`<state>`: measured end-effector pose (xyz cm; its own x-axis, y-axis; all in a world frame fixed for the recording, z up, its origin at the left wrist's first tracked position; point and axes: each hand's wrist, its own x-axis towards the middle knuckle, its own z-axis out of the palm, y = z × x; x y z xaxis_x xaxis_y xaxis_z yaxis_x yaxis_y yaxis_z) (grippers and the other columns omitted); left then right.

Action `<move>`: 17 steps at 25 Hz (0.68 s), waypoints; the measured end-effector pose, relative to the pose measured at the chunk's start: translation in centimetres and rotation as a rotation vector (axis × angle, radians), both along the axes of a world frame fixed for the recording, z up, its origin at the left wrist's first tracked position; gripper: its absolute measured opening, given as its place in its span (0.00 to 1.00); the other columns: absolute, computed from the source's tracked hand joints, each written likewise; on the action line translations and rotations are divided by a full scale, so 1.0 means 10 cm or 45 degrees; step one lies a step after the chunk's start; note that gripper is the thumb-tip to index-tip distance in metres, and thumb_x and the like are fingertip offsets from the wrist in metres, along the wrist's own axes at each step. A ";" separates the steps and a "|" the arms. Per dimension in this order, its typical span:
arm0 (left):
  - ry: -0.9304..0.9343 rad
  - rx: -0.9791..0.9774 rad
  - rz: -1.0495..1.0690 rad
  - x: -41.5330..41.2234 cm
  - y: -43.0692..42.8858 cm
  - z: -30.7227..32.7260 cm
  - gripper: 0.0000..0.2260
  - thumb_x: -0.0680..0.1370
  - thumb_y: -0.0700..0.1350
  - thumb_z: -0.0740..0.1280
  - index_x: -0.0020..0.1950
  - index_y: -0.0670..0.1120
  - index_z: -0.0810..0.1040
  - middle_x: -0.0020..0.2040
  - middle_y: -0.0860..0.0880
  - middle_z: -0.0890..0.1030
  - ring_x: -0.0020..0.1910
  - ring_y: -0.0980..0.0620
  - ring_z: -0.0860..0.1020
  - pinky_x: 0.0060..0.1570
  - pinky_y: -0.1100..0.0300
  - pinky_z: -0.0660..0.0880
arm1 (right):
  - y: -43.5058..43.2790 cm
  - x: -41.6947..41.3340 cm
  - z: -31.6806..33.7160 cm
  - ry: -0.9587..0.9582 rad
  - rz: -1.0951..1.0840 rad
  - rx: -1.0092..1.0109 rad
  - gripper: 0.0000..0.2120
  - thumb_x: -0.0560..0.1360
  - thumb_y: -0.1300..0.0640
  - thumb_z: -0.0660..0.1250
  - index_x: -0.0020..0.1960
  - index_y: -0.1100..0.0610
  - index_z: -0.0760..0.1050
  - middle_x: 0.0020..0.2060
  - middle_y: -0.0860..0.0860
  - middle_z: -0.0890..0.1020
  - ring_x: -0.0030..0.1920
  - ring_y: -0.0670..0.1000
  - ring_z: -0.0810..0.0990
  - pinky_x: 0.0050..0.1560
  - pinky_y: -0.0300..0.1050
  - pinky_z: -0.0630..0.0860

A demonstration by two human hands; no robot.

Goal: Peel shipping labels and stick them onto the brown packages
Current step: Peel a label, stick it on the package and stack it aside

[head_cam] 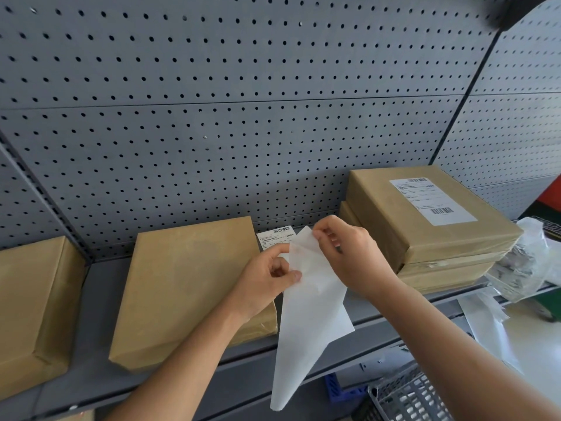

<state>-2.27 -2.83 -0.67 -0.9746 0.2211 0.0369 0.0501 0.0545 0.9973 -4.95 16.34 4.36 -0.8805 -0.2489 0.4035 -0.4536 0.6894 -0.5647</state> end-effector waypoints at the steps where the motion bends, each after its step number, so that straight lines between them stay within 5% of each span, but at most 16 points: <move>1: -0.002 0.015 -0.007 0.00 0.00 0.00 0.22 0.77 0.37 0.73 0.53 0.68 0.82 0.33 0.53 0.76 0.39 0.50 0.73 0.47 0.57 0.70 | 0.00 0.00 0.00 -0.008 0.016 -0.006 0.04 0.80 0.49 0.61 0.49 0.48 0.74 0.40 0.43 0.82 0.42 0.48 0.81 0.45 0.55 0.80; 5: -0.031 0.070 0.008 -0.03 -0.03 -0.02 0.22 0.75 0.40 0.75 0.66 0.56 0.78 0.36 0.47 0.76 0.42 0.47 0.76 0.53 0.50 0.73 | 0.01 0.07 -0.01 -0.041 0.140 0.008 0.09 0.80 0.45 0.60 0.52 0.48 0.76 0.45 0.40 0.81 0.47 0.44 0.80 0.49 0.51 0.80; 9: -0.064 0.092 0.054 -0.02 -0.03 0.00 0.24 0.78 0.34 0.72 0.68 0.54 0.73 0.34 0.53 0.77 0.40 0.55 0.80 0.51 0.61 0.75 | 0.11 0.17 -0.10 -0.078 0.151 0.125 0.20 0.75 0.35 0.62 0.60 0.47 0.76 0.55 0.40 0.78 0.54 0.43 0.78 0.52 0.46 0.78; 17: -0.010 -0.017 0.027 -0.05 -0.04 -0.09 0.19 0.78 0.38 0.72 0.65 0.55 0.76 0.39 0.47 0.73 0.43 0.50 0.74 0.53 0.56 0.71 | 0.22 0.16 -0.11 0.003 -0.114 0.094 0.04 0.79 0.51 0.66 0.49 0.49 0.79 0.45 0.41 0.80 0.42 0.48 0.78 0.42 0.52 0.78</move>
